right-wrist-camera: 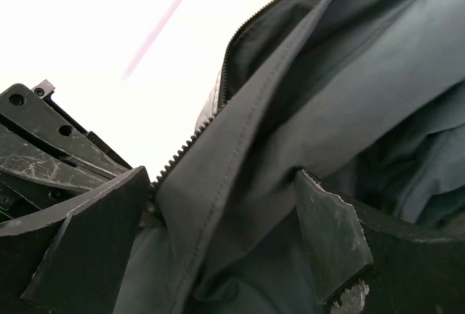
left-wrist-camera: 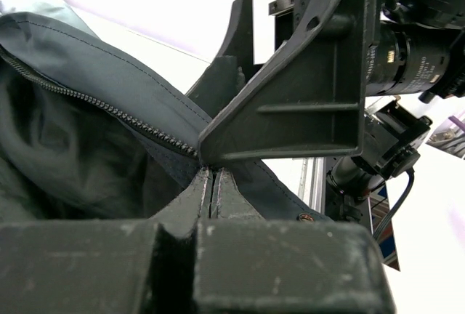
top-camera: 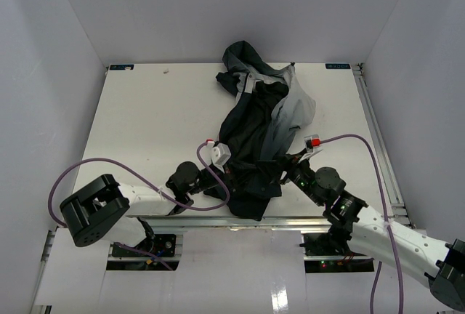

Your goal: Zip up the jacket

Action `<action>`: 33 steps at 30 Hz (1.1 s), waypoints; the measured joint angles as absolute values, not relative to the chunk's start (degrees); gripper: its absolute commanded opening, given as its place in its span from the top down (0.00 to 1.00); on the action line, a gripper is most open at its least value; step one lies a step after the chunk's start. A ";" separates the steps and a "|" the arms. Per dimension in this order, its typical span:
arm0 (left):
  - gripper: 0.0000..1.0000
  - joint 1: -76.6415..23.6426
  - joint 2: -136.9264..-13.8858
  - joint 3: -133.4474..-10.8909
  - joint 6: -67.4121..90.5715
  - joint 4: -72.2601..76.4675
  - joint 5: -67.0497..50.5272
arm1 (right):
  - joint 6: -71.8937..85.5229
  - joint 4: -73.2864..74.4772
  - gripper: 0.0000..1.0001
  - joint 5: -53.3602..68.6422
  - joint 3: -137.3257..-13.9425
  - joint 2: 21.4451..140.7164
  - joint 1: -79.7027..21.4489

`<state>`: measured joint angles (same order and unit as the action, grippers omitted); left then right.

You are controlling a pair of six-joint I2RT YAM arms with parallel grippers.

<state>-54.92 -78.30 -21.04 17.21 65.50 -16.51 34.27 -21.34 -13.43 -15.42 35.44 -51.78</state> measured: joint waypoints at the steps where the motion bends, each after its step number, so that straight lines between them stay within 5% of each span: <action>1: 1.00 -54.92 -78.48 -21.04 17.21 65.69 -16.72 | 34.40 -22.02 0.13 -12.96 -15.26 35.99 -51.75; 9: 1.00 -54.92 -79.21 -20.20 17.24 68.37 -17.61 | 36.93 -24.49 0.18 -11.27 -15.00 37.02 -50.90; 19: 1.00 -54.92 -80.47 -19.10 17.95 69.50 -18.06 | 40.57 -33.05 0.39 -7.89 -9.02 37.13 -49.82; 22: 1.00 -54.94 -80.47 -19.07 18.32 69.50 -18.06 | 40.49 -36.14 0.35 -6.58 -6.30 35.18 -49.75; 25: 1.00 -55.09 -80.47 -19.07 18.99 69.57 -18.01 | 39.88 -37.53 0.21 -5.26 -4.24 32.53 -49.55; 33: 1.00 -54.96 -81.93 -19.09 22.28 72.61 -17.03 | 38.56 -36.33 0.19 -1.75 -2.76 26.76 -49.52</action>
<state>-54.96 -81.93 -19.09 22.28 72.61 -17.03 38.56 -36.33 -1.75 -2.76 26.76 -49.52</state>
